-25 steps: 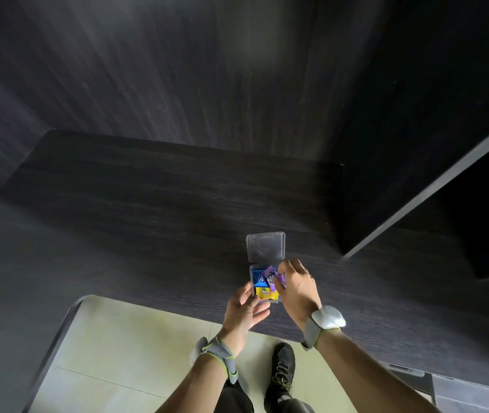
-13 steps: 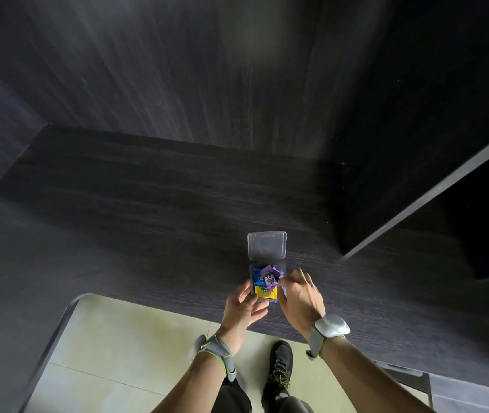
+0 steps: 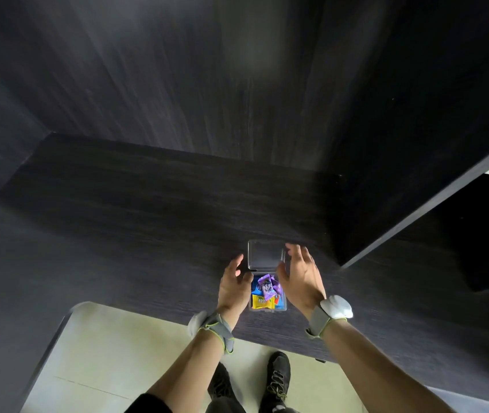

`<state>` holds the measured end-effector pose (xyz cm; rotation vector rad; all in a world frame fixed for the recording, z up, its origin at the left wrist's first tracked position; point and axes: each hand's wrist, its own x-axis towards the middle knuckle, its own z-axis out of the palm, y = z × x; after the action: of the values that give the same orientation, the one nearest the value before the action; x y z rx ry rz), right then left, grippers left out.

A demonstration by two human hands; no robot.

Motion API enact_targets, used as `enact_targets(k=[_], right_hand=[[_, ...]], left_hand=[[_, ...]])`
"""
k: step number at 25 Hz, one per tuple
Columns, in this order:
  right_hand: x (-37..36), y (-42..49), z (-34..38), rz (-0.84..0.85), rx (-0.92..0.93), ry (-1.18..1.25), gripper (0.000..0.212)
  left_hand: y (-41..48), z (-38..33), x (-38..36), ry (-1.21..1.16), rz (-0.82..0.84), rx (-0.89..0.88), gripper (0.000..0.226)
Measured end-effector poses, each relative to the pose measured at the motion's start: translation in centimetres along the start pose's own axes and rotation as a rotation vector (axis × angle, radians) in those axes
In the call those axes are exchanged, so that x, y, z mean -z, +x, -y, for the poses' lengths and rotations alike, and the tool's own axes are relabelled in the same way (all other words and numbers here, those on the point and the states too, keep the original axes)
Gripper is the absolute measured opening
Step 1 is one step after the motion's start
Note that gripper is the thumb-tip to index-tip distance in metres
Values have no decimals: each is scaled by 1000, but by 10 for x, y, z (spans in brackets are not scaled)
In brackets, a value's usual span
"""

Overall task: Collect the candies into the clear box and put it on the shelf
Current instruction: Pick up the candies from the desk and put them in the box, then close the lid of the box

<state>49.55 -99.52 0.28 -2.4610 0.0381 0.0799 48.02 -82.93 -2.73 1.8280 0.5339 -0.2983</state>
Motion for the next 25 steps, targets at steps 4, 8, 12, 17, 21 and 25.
enact_targets(k=[4, 8, 12, 17, 21, 25], right_hand=[[7, 9, 13, 5, 15, 19, 56], [11, 8, 19, -18, 19, 39, 48], [12, -3, 14, -49, 31, 38, 36], [5, -16, 6, -11, 25, -12, 33], [0, -29, -1, 31, 18, -35, 34], [-3, -39, -9, 66, 3, -39, 33]], left_hand=[[10, -23, -1, -71, 66, -72, 53], [9, -28, -2, -159, 75, -80, 40], [-1, -23, -3, -209, 16, -41, 15], [-8, -8, -6, -177, -15, -11, 9], [-12, 6, -8, -187, -6, 30, 22], [-15, 22, -9, -174, 8, 88, 33]])
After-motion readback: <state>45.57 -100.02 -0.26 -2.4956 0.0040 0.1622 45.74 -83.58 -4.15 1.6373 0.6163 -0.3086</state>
